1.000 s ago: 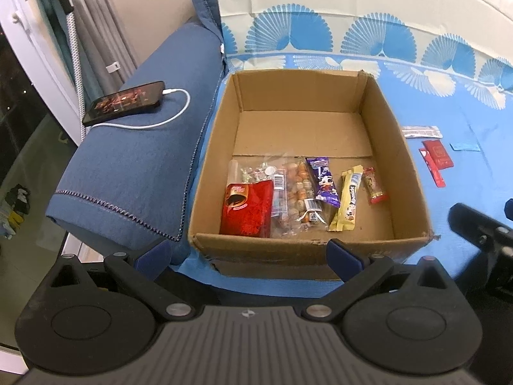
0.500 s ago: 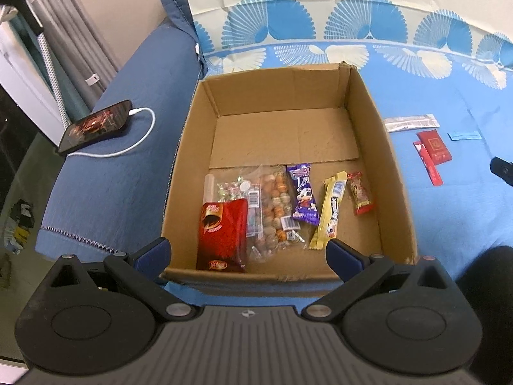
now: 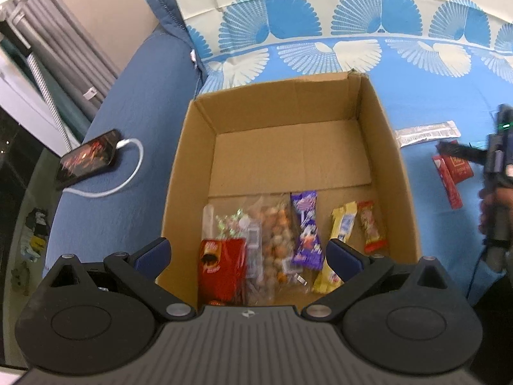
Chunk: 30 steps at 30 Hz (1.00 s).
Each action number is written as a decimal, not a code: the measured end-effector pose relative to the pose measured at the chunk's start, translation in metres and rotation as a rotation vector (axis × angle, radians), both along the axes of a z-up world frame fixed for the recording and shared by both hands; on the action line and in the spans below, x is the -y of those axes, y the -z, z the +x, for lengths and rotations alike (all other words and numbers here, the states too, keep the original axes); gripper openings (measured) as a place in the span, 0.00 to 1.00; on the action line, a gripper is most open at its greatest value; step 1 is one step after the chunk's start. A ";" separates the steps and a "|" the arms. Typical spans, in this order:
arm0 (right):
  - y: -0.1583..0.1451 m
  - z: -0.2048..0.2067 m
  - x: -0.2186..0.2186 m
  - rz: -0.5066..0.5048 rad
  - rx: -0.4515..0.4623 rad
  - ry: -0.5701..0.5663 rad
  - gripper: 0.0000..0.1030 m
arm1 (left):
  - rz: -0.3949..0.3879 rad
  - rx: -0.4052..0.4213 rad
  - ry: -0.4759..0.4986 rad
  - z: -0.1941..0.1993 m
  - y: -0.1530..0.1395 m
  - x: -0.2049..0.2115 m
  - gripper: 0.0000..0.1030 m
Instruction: Organize snacks
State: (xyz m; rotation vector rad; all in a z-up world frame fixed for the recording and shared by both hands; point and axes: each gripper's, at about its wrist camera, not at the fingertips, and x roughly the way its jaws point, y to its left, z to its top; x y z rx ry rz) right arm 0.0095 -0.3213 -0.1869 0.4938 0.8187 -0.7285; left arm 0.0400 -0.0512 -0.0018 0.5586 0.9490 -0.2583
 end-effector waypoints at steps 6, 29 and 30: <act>0.028 0.009 0.005 -0.170 -0.108 0.054 0.96 | -0.031 0.017 0.105 0.009 -0.006 0.053 1.00; 0.038 -0.066 0.028 -0.155 -0.026 0.170 1.00 | 0.238 -0.215 0.738 0.092 0.199 0.329 1.00; 0.039 -0.065 0.028 -0.159 -0.025 0.170 1.00 | 0.219 -0.242 0.735 0.097 0.199 0.329 1.00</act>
